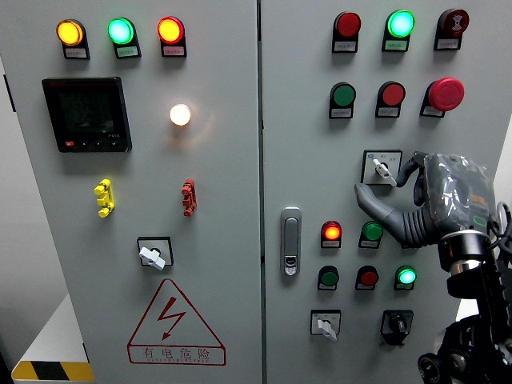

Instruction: Rotate and turn off gray switch

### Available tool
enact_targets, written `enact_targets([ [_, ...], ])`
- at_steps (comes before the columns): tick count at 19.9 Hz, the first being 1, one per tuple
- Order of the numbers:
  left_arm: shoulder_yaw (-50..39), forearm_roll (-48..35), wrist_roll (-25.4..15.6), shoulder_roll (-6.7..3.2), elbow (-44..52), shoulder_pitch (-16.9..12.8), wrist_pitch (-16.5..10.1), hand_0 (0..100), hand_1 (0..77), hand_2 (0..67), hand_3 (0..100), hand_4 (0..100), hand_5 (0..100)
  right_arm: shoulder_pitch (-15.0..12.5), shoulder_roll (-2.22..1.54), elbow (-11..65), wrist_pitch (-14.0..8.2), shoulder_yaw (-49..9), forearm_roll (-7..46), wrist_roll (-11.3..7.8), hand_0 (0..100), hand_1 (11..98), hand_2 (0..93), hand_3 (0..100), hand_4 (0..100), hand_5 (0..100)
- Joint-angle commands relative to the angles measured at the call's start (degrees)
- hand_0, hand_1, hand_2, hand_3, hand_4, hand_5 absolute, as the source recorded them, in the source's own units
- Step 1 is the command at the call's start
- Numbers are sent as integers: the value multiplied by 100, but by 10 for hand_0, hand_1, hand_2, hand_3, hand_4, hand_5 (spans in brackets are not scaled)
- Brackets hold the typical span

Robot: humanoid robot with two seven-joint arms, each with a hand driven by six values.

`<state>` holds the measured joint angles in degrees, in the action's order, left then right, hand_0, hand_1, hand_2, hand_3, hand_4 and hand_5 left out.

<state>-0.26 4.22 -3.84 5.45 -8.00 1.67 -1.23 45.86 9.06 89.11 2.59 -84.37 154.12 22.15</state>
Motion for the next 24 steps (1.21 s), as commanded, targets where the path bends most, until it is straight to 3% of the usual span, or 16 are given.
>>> enact_targets([
  [1,0,0,7,0,0,0,0,0,0,132,183,95,118,2,0,1,-4,8,4,0,91,328,683,1000,929,1000],
  [6,0,0,7,0,0,0,0,0,0,132,183,95,118,10,0,10,4,8,4,0,182,320,685,1000,930,1000],
  [21,0,0,-2,0,0,0,0,0,0,132,183,95,118,63,0,-8,31,34,40,0,249,329,687,1000,930,1000],
  [24,0,0,7,0,0,0,0,0,0,132,183,95,118,72,0,-8,40,34,40,26,338,337,688,1000,930,1000],
])
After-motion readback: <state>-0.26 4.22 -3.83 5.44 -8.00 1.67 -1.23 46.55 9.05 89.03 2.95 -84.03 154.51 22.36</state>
